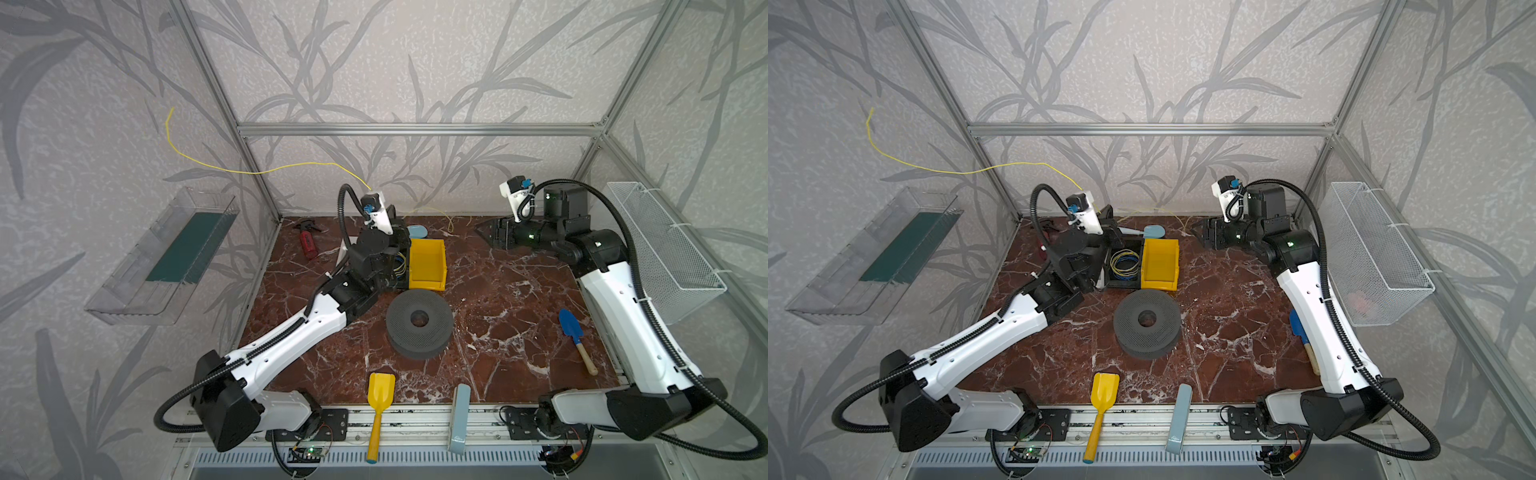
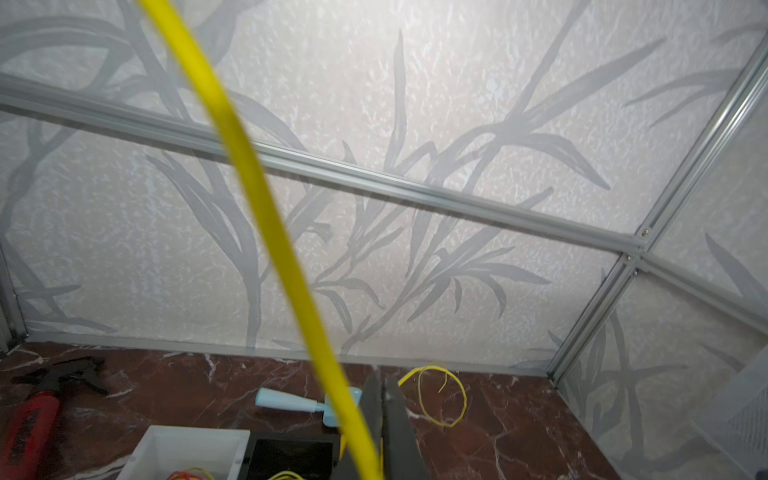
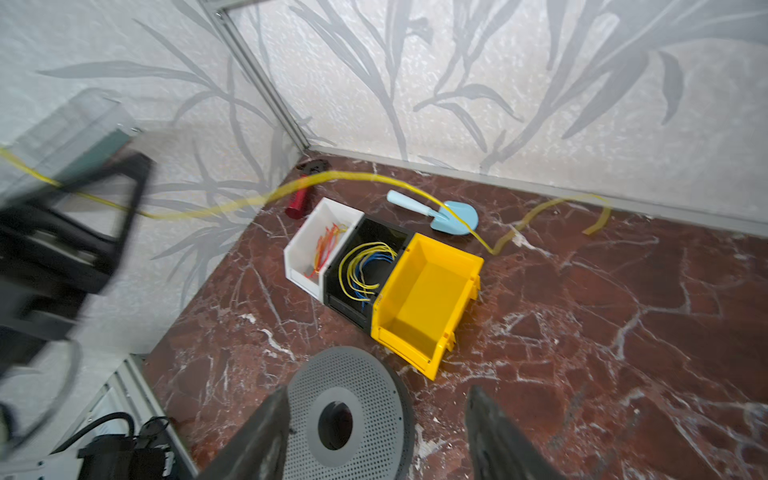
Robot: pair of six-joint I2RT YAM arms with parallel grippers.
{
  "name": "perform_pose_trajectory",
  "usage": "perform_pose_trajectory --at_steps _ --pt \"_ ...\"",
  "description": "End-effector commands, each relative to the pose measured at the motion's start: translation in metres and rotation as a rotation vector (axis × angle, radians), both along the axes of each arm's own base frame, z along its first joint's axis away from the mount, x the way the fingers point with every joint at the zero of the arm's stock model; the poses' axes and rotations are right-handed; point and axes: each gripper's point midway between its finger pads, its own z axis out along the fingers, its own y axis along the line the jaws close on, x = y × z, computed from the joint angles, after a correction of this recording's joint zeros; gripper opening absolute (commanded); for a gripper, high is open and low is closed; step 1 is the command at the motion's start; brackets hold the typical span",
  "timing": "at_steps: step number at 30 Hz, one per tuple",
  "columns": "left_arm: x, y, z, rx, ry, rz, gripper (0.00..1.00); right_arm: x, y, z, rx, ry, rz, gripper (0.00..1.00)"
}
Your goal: Wrap the cables
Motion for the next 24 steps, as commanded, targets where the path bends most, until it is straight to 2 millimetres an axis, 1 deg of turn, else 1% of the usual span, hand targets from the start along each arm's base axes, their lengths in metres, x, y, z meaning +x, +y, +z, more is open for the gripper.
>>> perform_pose_trajectory --at_steps 1,5,6,9,11,13,16,19,22,24 --pt "-0.008 -0.008 -0.014 0.035 -0.025 0.02 0.0 -0.013 0.025 0.027 0.096 -0.01 0.158 0.68" --pt "-0.02 -0.017 -0.037 0.049 -0.003 -0.01 0.0 -0.004 0.05 0.041 0.202 0.018 0.28 0.74" --pt "-0.023 -0.019 -0.041 0.05 0.003 -0.021 0.0 0.0 0.057 0.045 0.231 0.017 0.307 0.75" --pt "-0.03 -0.029 -0.057 0.06 0.026 -0.051 0.0 0.015 0.074 0.049 0.289 0.03 0.357 0.79" --pt "-0.035 -0.036 -0.063 0.087 0.036 -0.054 0.0 0.023 0.092 0.049 0.295 0.045 0.401 0.81" --pt "-0.04 -0.04 -0.068 0.104 0.036 -0.061 0.0 0.027 0.117 0.038 0.27 0.071 0.461 0.82" --pt "-0.042 -0.041 -0.074 0.111 0.047 -0.059 0.0 0.021 0.15 0.027 0.232 0.091 0.56 0.83" --pt "-0.045 -0.043 -0.081 0.115 0.063 -0.067 0.0 0.015 0.172 0.025 0.22 0.078 0.637 0.85" --pt "-0.047 -0.046 -0.085 0.121 0.073 -0.072 0.0 0.014 0.187 0.022 0.254 0.101 0.707 0.85" --pt "-0.048 -0.044 -0.087 0.119 0.081 -0.069 0.0 0.009 0.196 0.019 0.251 0.112 0.743 0.85"
